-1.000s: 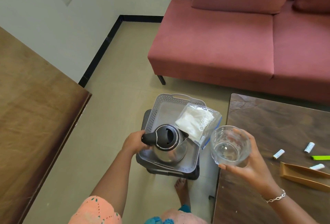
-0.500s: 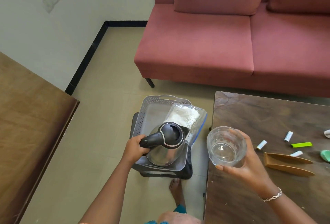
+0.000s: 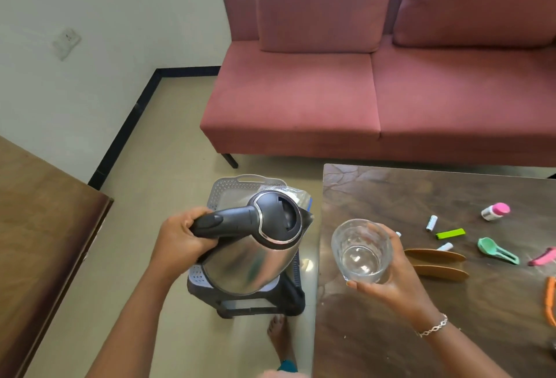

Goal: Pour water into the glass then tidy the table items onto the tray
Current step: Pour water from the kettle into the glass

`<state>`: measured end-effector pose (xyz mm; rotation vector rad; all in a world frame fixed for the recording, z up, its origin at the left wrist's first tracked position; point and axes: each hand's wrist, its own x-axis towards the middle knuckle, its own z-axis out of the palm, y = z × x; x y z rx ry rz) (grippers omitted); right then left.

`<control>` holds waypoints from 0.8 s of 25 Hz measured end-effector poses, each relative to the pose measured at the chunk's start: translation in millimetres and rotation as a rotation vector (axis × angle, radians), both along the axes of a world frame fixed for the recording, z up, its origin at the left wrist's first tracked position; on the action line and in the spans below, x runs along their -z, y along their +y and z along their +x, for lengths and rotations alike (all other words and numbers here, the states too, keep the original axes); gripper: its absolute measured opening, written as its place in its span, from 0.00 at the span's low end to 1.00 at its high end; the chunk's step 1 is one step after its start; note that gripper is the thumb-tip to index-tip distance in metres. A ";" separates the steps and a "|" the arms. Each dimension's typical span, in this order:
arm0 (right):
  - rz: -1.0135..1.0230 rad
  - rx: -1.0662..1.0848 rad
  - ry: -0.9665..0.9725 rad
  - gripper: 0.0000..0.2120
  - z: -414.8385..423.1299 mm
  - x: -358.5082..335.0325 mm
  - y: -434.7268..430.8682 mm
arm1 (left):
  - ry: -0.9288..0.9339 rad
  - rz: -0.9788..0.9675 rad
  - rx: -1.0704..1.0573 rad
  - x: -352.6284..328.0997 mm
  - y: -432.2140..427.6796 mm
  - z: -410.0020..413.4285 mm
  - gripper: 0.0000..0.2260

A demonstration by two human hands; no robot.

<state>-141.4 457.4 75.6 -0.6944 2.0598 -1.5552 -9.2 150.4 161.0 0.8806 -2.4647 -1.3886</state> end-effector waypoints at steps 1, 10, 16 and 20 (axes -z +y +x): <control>0.003 0.004 0.003 0.45 0.5 0.2 4.0 | 0.017 -0.043 0.027 -10.7 5.6 -3.5 0.12; 0.034 0.058 0.056 0.43 -0.1 2.6 38.5 | 0.149 -0.377 0.388 -73.0 56.9 -33.1 0.09; 0.023 0.096 0.072 0.42 -1.2 6.8 57.1 | 0.207 -0.576 0.503 -93.7 92.8 -62.4 0.06; 0.023 0.113 0.090 0.42 -1.4 7.7 70.3 | 0.219 -0.698 0.584 -106.5 111.7 -77.0 0.05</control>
